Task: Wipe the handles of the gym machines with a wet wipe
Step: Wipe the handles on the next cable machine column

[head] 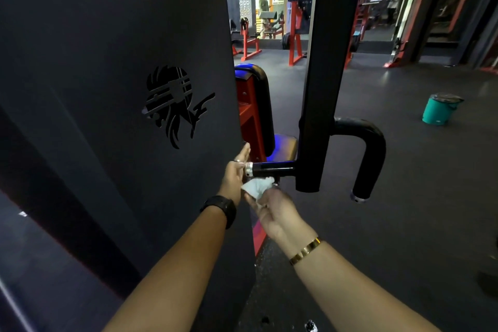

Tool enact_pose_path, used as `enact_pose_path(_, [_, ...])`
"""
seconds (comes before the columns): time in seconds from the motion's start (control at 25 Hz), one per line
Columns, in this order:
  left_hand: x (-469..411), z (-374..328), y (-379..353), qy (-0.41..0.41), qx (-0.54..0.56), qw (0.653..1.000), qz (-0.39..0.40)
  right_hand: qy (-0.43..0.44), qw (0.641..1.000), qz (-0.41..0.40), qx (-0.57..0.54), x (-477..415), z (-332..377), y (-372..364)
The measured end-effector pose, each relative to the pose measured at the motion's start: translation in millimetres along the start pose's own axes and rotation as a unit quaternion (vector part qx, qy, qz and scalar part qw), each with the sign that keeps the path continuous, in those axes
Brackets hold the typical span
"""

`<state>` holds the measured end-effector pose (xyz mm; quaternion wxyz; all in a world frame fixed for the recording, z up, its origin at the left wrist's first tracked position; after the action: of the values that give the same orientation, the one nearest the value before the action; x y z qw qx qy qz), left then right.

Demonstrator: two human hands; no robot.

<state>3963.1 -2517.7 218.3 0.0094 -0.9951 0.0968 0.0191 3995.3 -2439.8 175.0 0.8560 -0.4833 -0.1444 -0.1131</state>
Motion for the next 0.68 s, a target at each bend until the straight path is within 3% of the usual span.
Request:
enact_pose_path(0.16, [-7.1, 19.6, 4.7, 0.098, 0.243, 0.961, -0.086, 0.040, 0.997, 0.024, 0.062, 19.6, 20.5, -21.4])
enact_pose_path(0.2, [-6.5, 21.6, 5.0, 0.112, 0.269, 0.952, -0.089, 0.071, 0.985, -0.001, 0.154, 20.4, 29.7, -24.2])
enact_pose_path(0.24, [-6.1, 21.5, 5.3, 0.117, 0.266, 0.953, -0.089, 0.123, 0.949, -0.029, 0.289, 20.9, 41.2, -27.1])
enact_pose_path(0.28, [-4.3, 20.1, 4.9, 0.119, 0.252, 0.956, -0.090, 0.195, 0.876, -0.044, 0.438, 23.0, 54.4, -32.2])
enact_pose_path(0.36, [-3.9, 19.7, 5.5, 0.125, 0.255, 0.954, -0.095, 0.358, 0.642, -0.018, 0.678, 30.4, 72.3, -52.4])
enact_pose_path(0.4, [-3.3, 19.2, 5.1, 0.129, 0.264, 0.951, -0.094, 0.395, 0.536, 0.005, 0.746, 29.5, 73.5, -59.4])
enact_pose_path(0.44, [-3.9, 19.6, 5.9, 0.130, 0.269, 0.950, -0.092, 0.408, 0.457, 0.023, 0.790, 22.9, 69.8, -63.5])
enact_pose_path(0.52, [-4.5, 18.9, 7.6, 0.132, 0.266, 0.951, -0.085, 0.396, 0.361, 0.083, 0.840, 6.3, 53.6, -64.3])
enact_pose_path(0.6, [-5.0, 22.1, 9.1, 0.147, 0.256, 0.951, -0.091, 0.389, 0.307, 0.165, 0.853, -7.1, 33.4, -55.1])
enact_pose_path(0.68, [-4.2, 23.1, 12.1, 0.150, 0.249, 0.952, -0.094, 0.440, 0.275, 0.179, 0.836, -12.9, 24.7, -46.3])
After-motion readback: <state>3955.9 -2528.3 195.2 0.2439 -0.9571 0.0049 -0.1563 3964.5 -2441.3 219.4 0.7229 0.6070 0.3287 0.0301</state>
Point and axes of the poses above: each hand's wrist, its own x-axis away from the middle knuckle, its own y-axis out of the back of the hand, z = x × y, the point moved 4 cm from there along -x, towards the middle knuckle, and after that the axes turned 10 degrees about -x, right-handed, at the moved point
